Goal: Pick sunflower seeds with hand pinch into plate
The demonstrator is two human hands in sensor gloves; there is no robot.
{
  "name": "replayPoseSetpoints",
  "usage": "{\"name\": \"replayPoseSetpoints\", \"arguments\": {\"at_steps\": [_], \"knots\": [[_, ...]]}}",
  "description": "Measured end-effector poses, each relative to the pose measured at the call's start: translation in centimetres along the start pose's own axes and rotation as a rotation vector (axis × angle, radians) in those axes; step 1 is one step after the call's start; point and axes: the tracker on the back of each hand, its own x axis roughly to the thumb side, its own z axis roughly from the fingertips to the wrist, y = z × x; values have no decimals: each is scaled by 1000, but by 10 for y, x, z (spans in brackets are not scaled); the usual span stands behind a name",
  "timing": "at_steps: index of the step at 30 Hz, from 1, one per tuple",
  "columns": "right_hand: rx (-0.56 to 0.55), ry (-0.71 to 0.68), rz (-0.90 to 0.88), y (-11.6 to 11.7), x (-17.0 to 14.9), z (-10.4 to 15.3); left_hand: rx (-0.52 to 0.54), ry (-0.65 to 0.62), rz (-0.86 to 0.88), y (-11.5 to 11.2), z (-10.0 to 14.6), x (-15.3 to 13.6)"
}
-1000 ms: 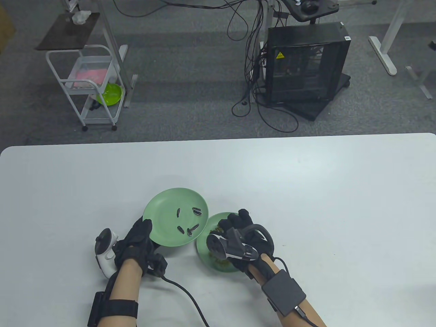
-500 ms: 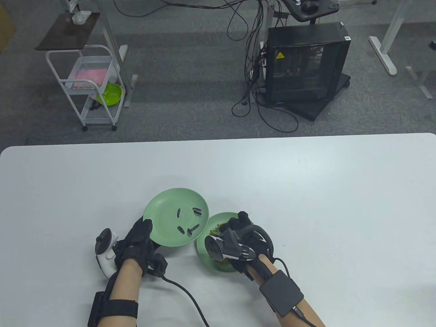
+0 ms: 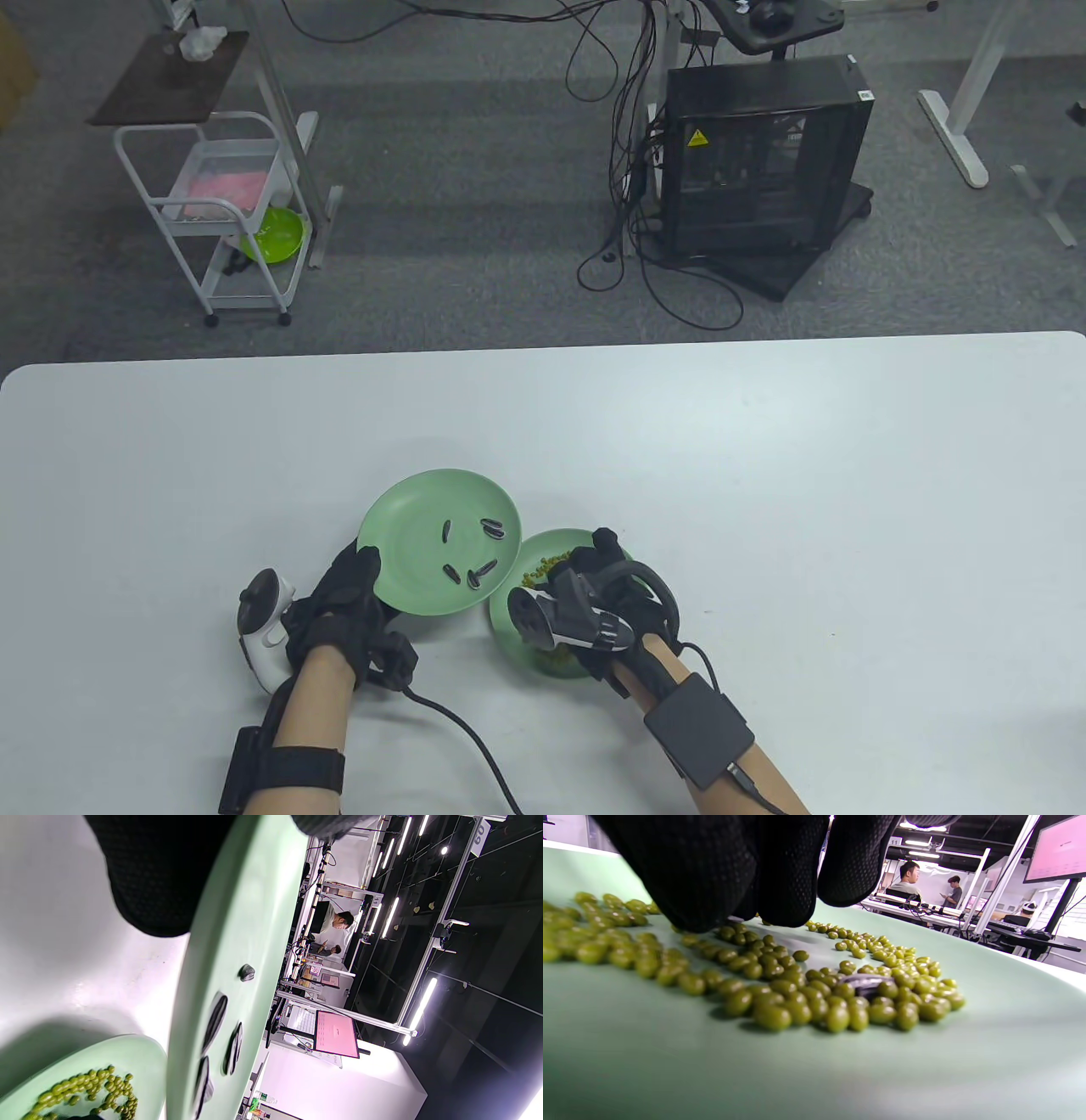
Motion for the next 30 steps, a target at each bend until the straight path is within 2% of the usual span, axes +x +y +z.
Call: {"name": "replayPoseSetpoints", "arguments": {"at_steps": [8,30], "knots": [[-1,11,-27,-1,-3,-1,0,0,-1,0,0,0],[-57,0,38,-2,4,-2,-10,4,-3,-2,-1,-1]]}}
